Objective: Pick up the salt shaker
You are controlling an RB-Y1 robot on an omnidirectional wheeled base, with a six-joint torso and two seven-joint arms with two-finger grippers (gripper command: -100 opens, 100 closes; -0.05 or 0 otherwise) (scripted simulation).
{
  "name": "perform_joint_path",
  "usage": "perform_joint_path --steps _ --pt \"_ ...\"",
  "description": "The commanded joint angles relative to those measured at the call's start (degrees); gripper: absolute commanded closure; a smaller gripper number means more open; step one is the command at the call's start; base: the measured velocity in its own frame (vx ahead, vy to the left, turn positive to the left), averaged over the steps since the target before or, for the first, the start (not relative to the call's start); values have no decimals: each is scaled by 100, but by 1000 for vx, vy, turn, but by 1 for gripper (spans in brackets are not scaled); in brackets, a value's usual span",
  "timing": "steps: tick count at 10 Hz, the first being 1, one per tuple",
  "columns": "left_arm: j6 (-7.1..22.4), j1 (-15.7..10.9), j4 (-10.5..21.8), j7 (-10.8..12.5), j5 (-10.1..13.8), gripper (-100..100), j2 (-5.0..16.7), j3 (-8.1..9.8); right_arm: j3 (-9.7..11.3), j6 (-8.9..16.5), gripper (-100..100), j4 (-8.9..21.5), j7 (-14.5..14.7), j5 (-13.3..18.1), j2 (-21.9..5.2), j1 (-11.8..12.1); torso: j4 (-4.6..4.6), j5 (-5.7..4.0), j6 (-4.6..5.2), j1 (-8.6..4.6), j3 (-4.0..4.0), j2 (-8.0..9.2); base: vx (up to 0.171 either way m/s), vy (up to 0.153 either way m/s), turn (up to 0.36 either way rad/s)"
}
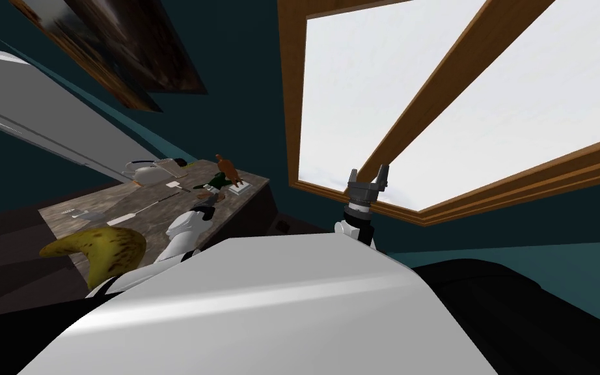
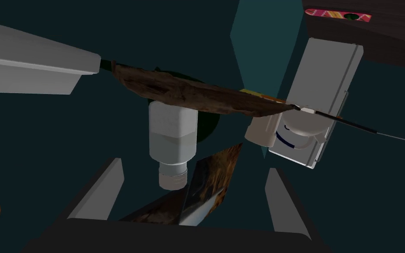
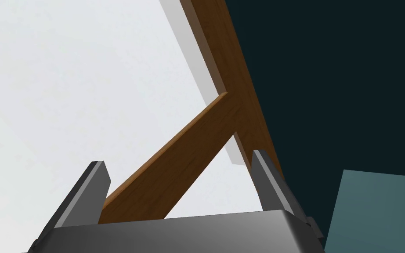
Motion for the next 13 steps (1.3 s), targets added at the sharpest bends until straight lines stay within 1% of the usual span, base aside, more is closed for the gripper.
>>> perform_joint_path --steps 1,2,3,4,5,6,10,11,12,13 --pt "-69 184 -76 61 34 -100 75 117 0 0 0 0 0 0 0 0 0 0 0 0 0 0 68 2 -140" --pt "-141 287 -100 73 18 -100 92 254 0 0 0 0 0 0 0 0 -1 0 -1 6 -3 -6 74 6 -131" --pt "-177 338 -113 79 10 -100 101 323 0 0 0 0 0 0 0 0 -2 2 0 7 -6 -10 55 -2 -97" --pt "-248 442 -137 90 -6 -100 118 461 0 0 0 0 0 0 0 1 -2 1 -2 4 -4 -5 45 -6 -96" --pt "-217 358 -104 57 -12 -100 94 401 0 0 0 0 0 0 0 0 -1 0 -1 3 -2 -2 20 0 -16" --pt "-215 367 -112 69 -11 100 96 405 -1 0 0 0 0 0 0 0 1 1 -2 3 2 5 0 0 0" --pt "-216 365 -111 68 -11 100 96 404 0 0 0 0 0 0 0 0 3 1 -2 3 8 15 0 0 0" --pt "-216 365 -111 68 -11 0 96 404 0 0 0 0 0 0 0 0 3 1 -2 3 9 16 0 0 0" --pt "-167 355 -47 24 -76 -100 44 504 0 0 0 0 0 0 0 0 3 1 -2 3 9 16 -111 -2 -98" --pt "-141 351 -8 -1 -114 -100 17 561 0 0 0 0 0 0 0 -2 8 1 -1 3 25 48 -220 -10 -89"
